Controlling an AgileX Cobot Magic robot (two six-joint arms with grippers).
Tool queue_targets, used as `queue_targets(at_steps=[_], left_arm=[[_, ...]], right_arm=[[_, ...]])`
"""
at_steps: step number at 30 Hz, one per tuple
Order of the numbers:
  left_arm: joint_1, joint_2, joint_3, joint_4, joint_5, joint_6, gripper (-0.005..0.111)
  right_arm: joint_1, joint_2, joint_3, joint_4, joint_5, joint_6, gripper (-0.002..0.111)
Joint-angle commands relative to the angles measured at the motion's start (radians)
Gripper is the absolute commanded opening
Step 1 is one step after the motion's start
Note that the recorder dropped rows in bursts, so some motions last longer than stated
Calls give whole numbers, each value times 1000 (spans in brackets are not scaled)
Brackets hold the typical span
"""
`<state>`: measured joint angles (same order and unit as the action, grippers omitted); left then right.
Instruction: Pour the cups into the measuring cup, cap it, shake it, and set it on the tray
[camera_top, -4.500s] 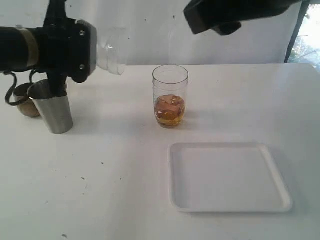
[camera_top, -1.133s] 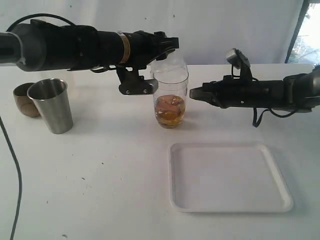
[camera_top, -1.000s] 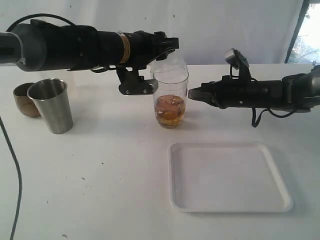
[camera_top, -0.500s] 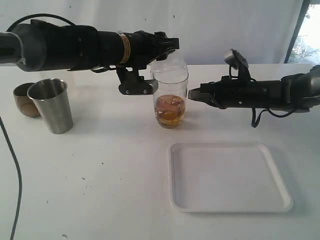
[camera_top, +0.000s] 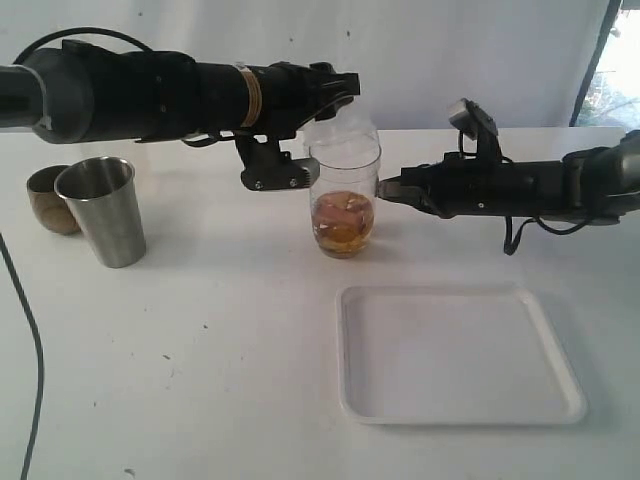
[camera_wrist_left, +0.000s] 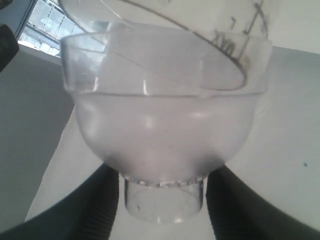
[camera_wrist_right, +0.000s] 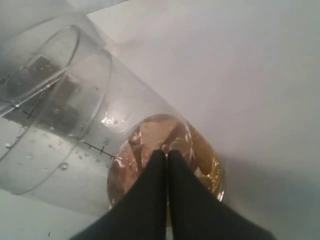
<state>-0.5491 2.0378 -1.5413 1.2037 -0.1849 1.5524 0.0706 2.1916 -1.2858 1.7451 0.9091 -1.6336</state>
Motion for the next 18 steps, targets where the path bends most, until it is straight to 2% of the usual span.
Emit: queue_targets(at_steps=[1,12,18], left_arm=[[-11,-5,5,-37,-19,-11,49],[-11,-25,5,-87,-21,-11,49],[-11,-25,27,-87,47,73,48]], right_arm=[[3,0,-6,-1,4,-2,0],[3,0,-6,-1,4,36,0],[3,0,-8,-1,11,68,0]])
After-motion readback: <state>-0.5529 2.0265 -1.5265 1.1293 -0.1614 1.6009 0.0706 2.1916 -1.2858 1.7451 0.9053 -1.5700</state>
